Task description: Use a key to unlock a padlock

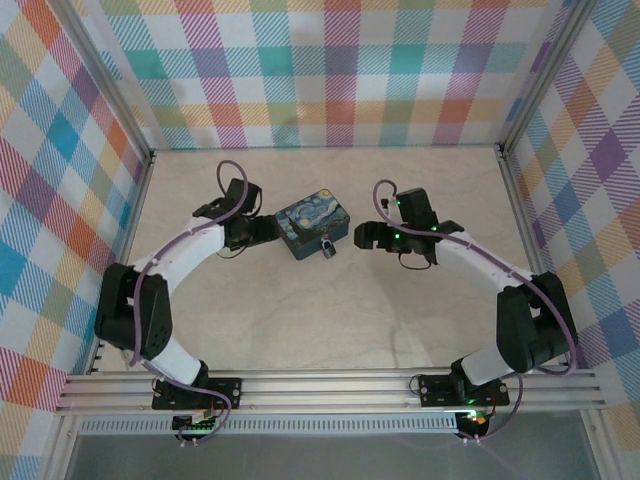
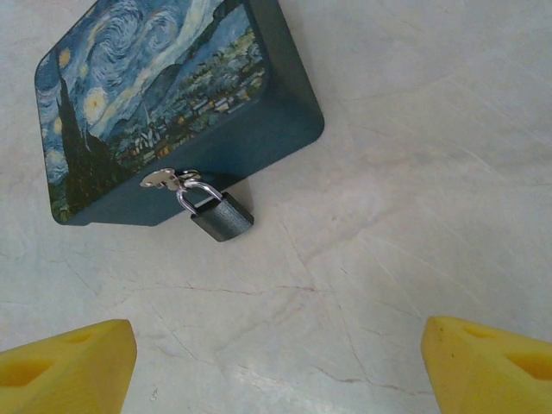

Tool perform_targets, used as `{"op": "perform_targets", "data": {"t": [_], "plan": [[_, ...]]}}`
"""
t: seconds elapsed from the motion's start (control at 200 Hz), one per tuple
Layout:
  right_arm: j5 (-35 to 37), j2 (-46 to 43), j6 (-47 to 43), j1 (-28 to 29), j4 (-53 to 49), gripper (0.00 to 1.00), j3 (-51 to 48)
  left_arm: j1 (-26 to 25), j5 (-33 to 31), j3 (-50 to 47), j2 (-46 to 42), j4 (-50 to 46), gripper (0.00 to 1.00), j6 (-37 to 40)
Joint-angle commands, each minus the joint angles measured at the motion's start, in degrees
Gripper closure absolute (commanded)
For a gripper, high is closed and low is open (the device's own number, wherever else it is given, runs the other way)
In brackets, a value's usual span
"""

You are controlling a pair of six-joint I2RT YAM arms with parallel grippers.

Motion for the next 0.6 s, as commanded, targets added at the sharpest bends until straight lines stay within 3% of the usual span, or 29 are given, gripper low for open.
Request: {"op": "perform_targets", "data": {"t": [0.0,0.12,0.27,0.39,0.595], "plan": [[0.76,0.53,0.92,1.28,0.46,0.14,1.44,0.74,-8.89,3.01,-2.84,-10.26,0.16,-7.19],[0.94,0.31,1.01,2.28,0.35,0.15,0.6,4.83,-18.68,1.41,-4.24,-19.44,0.15,-18.02],[0.37,-0.24,0.49,3.29,-0.99,0.15,-0.32,15.7,-15.57,-10.72,-12.92,-18.05,0.19,-27.15],[-0.11,-1.59,0.12,3.78,-1.52,0.15,-1.24,25.35,-15.38,-16.53,-18.39,-18.3,0.22,-27.02],[-1.61,-3.94,-0.09,4.22,-0.85,0.16,-3.03,43.01,-13.49,-20.37,-20.27,-18.73,0.26,-23.71]]}}
